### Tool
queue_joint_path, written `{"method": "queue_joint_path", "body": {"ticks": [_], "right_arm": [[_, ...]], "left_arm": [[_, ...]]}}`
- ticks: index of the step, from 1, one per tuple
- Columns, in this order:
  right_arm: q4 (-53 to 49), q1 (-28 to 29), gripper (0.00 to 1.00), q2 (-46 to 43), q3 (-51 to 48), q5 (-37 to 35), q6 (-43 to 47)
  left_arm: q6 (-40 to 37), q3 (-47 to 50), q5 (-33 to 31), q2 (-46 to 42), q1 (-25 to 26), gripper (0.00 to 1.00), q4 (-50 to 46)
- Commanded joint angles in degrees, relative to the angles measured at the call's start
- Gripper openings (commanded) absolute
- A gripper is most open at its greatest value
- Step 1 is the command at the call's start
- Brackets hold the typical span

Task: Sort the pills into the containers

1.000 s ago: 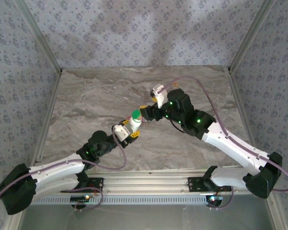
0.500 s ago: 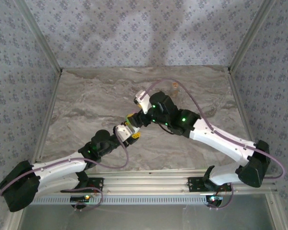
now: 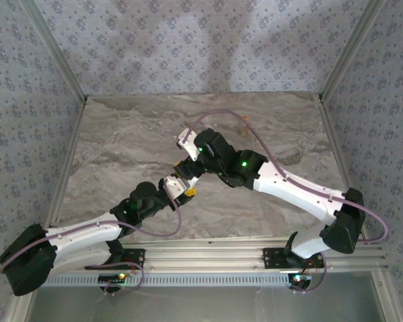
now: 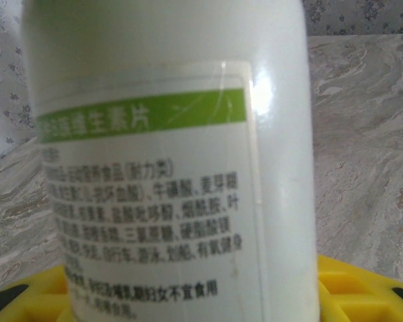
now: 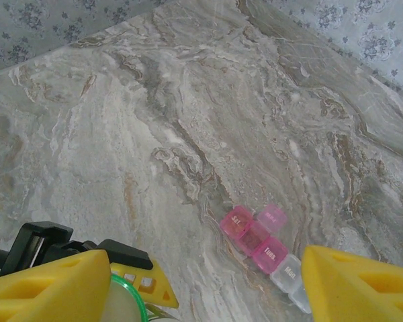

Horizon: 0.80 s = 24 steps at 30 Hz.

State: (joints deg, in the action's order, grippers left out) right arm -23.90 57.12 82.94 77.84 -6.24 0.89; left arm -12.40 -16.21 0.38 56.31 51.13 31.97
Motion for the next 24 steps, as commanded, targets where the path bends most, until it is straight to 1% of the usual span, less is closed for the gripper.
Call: {"method": "queue_joint_path", "body": {"ticks": [1, 7, 14, 17, 21, 22, 24], "right_arm": [[-2.7, -0.2, 0.77, -1.7, 0.9, 3.3, -1.5], [1.9, -2.9, 0.77, -5.7, -1.0, 4.5, -4.3], [3.1, -4.2, 0.77, -9.3, -3.1, 3.7, -4.6], [4.0, -5.1, 0.77, -11.1, -5.2, 2.4, -4.8], [6.1, -7.2, 0.78, -14.5, -9.0, 0.1, -5.9], [6.9, -8.1, 0.78, -15.6, -12.2, -0.2, -6.4], [8.6, -10.1, 0.78, -17.8, -15.5, 0.0, -7.6]], "left_arm": [[0.2, -1.3, 0.1, -1.1, 0.3, 0.0, 4.5], [0.0, -0.4, -0.5, -2.0, 0.3, 0.0, 3.6], [0.0, 1.3, -2.9, -5.7, 0.3, 0.0, 2.5], [0.2, 1.7, -5.9, -7.8, 0.2, 0.0, 0.6], [1.2, 1.2, -11.4, -10.5, -0.2, 0.0, -5.7], [1.8, 1.2, -12.5, -11.1, -0.5, 0.0, -7.2], [3.0, 1.1, -13.9, -12.0, -1.2, 0.0, -9.7]]}}
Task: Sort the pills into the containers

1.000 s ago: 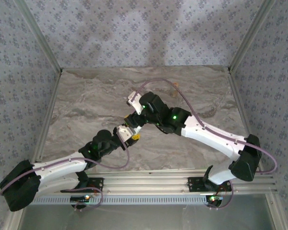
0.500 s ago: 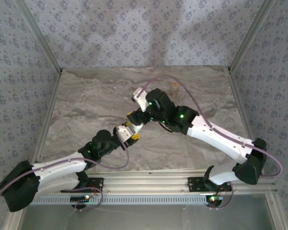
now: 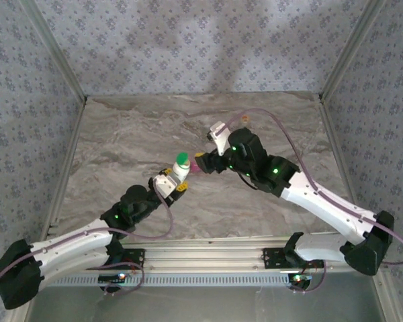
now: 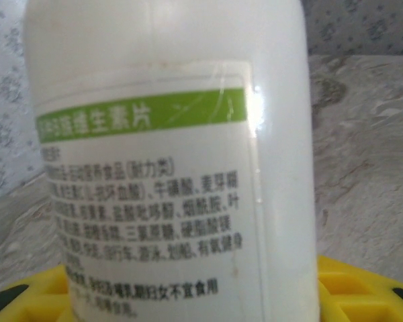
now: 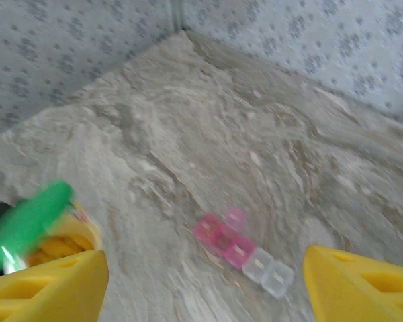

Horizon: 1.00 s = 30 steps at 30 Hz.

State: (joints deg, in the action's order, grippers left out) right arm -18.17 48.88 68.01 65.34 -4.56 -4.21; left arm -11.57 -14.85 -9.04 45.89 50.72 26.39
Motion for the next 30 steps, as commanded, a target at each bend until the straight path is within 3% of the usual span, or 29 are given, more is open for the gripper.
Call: {"method": "queue_joint_path", "body": {"ticks": [1, 7, 13, 30], "right_arm": [[3.6, -3.1, 0.78, -4.1, -4.6, -1.3, -3.2], [8.2, -7.7, 0.77, -9.2, -15.1, -4.0, -5.1], [14.1, -11.4, 0.78, -9.5, -23.2, -1.0, -7.7], [23.6, -14.5, 0.79, -8.9, -33.2, 0.4, -9.0]], "left_arm": [[3.0, -0.4, -5.0, -1.9, -1.3, 0.0, -5.3], [7.6, -2.0, -5.5, -0.3, -3.7, 0.0, -11.8], [8.4, -5.5, -5.9, 6.9, -3.9, 0.0, -16.6], [19.4, -20.9, -10.3, 24.9, -3.8, 0.0, -37.1]]}}
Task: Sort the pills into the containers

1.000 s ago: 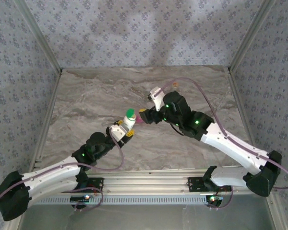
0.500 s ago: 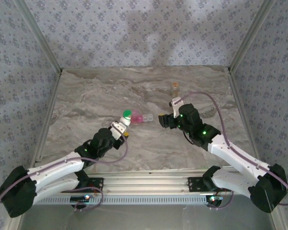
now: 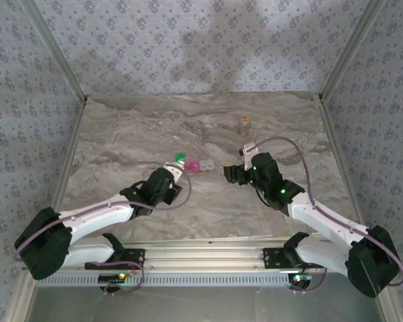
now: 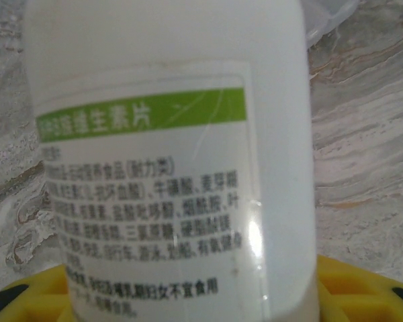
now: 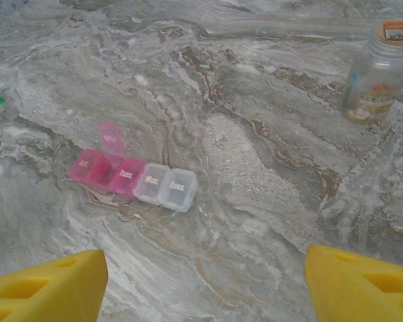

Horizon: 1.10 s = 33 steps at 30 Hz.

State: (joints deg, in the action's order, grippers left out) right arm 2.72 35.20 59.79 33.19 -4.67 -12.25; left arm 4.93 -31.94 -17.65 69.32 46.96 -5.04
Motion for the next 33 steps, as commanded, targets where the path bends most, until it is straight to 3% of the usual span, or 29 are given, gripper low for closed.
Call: {"method": "queue_joint_path", "body": {"ticks": [1, 15, 19, 27, 33], "right_arm": [[2.7, -1.2, 0.79, -1.1, -1.1, 0.6, -1.3], [3.4, -2.5, 0.79, -4.3, -2.9, 2.4, -3.2], [3.3, -2.8, 0.79, -4.6, -3.0, 3.2, -3.6], [3.6, -3.1, 0.79, -4.8, -3.2, 3.5, -3.6], [3.4, -3.2, 0.79, -4.5, -3.2, 3.6, -3.5]], "left_arm": [[3.1, -4.9, -2.2, 2.2, 0.1, 0.0, -7.1], [1.9, -15.0, -1.7, 7.7, 0.4, 0.0, -17.7], [-1.6, -17.5, -3.1, 8.1, 0.2, 0.0, -22.4], [-13.0, -16.4, -2.1, 9.4, -0.5, 0.0, -20.5], [-16.1, -15.9, -1.3, 11.8, -2.3, 0.0, -19.3]]}}
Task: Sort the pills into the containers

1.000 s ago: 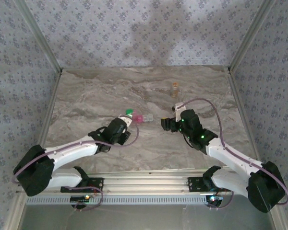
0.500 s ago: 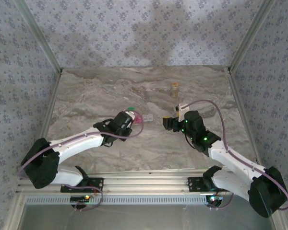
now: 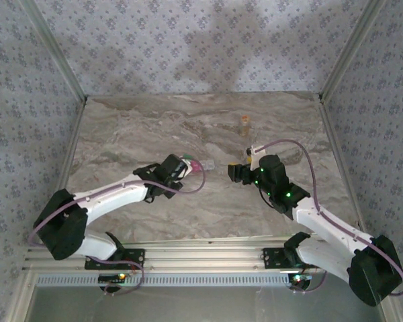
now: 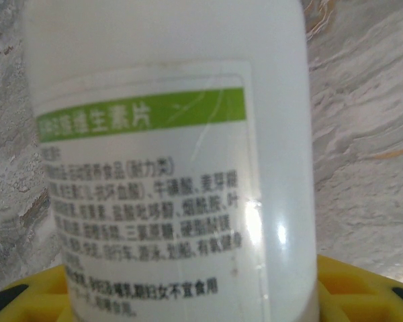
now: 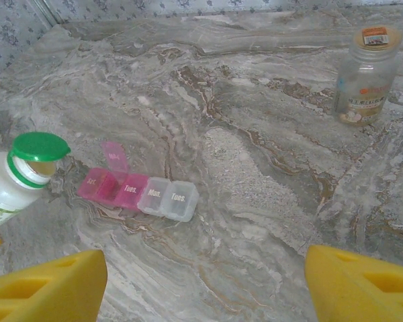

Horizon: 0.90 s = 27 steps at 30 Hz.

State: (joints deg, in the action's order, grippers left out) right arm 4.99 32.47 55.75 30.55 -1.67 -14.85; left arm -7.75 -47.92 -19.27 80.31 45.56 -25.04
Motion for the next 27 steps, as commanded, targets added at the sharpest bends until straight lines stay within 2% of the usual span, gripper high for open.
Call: {"method": "queue_joint_path", "body": {"ticks": [1, 7, 27], "right_arm": [[1.2, -0.5, 0.79, -0.4, -0.6, 0.6, -0.9], [1.2, -0.6, 0.79, -0.1, -0.6, 0.6, -0.9], [1.5, -0.7, 0.79, 1.2, -0.5, 1.5, -1.1]], "left_arm": [[-3.7, 0.1, 0.6, 1.3, -1.4, 0.0, 0.8], [-5.5, -1.0, 1.3, 3.8, -3.0, 0.0, 1.0], [-9.7, -7.0, -1.3, 11.3, -3.5, 0.0, -4.8]]}}
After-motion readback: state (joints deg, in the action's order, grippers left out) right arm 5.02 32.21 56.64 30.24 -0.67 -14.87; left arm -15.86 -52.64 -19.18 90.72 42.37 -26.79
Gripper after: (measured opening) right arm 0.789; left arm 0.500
